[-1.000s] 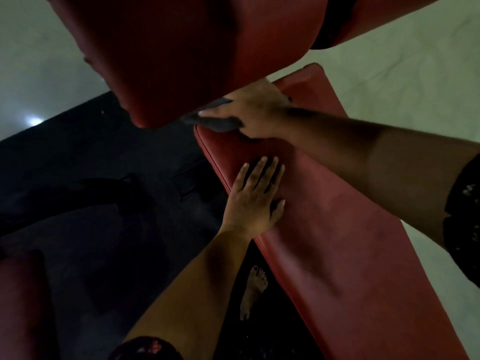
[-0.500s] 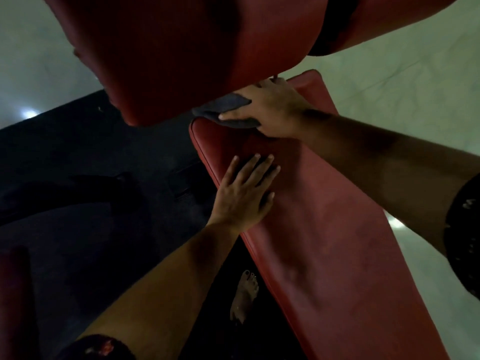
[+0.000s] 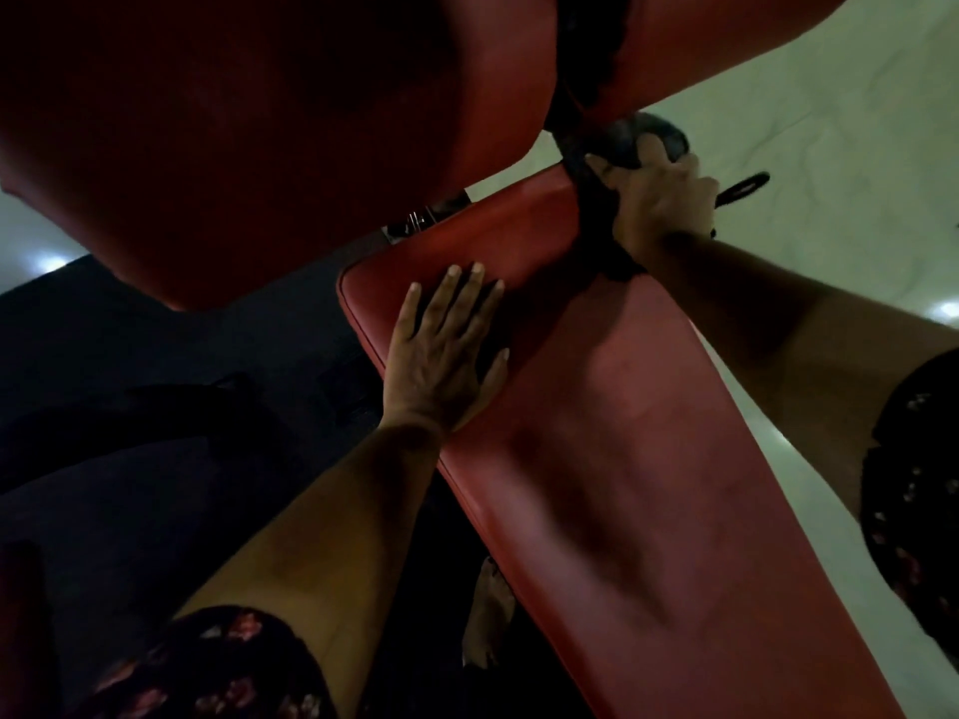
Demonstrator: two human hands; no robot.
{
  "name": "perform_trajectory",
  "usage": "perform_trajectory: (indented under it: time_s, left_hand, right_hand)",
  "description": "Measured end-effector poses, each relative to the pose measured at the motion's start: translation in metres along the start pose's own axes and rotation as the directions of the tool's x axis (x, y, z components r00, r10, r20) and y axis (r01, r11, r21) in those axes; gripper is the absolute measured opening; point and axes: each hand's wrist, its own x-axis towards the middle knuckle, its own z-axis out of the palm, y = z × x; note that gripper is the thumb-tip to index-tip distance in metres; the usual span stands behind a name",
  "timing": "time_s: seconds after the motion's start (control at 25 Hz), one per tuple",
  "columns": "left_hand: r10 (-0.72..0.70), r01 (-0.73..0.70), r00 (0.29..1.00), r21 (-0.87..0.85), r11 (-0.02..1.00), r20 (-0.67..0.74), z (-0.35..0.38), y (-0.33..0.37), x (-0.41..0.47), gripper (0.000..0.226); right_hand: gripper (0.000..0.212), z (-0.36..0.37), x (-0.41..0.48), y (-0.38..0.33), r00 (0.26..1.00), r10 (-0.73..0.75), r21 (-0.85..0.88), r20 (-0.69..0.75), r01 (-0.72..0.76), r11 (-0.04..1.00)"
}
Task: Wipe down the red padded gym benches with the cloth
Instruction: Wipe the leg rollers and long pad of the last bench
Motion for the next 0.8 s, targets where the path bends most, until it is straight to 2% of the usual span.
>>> perform_trajectory:
  time_s: [0.16,0.28,0.44,0.52,0.6,0.64,0.68,0.72,0.8]
  left_hand:
    - [0.005,-0.005,1.000,-0.004,1.000,0.027,0.000,0.001,0.000,0.070]
    - [0.006,-0.002,0.997,-0.045,0.999,0.083,-0.006,-0.001,0.001,0.069]
    - [0.014,-0.016,0.968,0.005,1.000,0.250,-0.022,0.002,0.003,0.075]
    - [0.021,-0.032,0.917,0.019,0.999,0.398,-0.037,0.000,0.009,0.088]
    - [0.044,-0.034,0.850,-0.030,0.999,0.525,-0.062,-0.002,0.016,0.096]
    - [0.070,-0.047,0.834,-0.057,0.997,0.547,-0.075,-0.002,0.020,0.095]
    - [0.107,-0.080,0.838,-0.075,0.994,0.535,-0.092,-0.001,0.024,0.094]
    - [0.152,-0.121,0.851,-0.094,0.988,0.503,-0.111,0.000,0.028,0.092]
    - [0.237,-0.206,0.862,-0.118,0.971,0.448,-0.153,0.007,0.035,0.087]
  right_hand:
    - [0.061,-0.001,-0.001,0.005,0.990,0.048,0.290,0.131,-0.085,0.953]
    - [0.058,0.004,-0.013,0.019,0.973,0.053,0.390,0.225,-0.140,0.910]
    - [0.050,0.001,-0.071,0.063,0.960,0.055,0.385,0.273,-0.162,0.909]
    - [0.060,-0.015,-0.105,0.077,0.938,0.060,0.391,0.340,-0.199,0.899]
    - [0.081,-0.032,-0.140,0.087,0.918,0.126,0.441,0.377,-0.297,0.847]
    - [0.083,-0.039,-0.160,0.091,0.910,0.184,0.448,0.372,-0.349,0.823]
    - [0.074,-0.052,-0.182,0.093,0.903,0.227,0.424,0.364,-0.378,0.823]
    - [0.061,-0.061,-0.203,0.095,0.904,0.244,0.392,0.351,-0.378,0.839]
    - [0.056,-0.084,-0.238,0.093,0.910,0.246,0.339,0.334,-0.360,0.869]
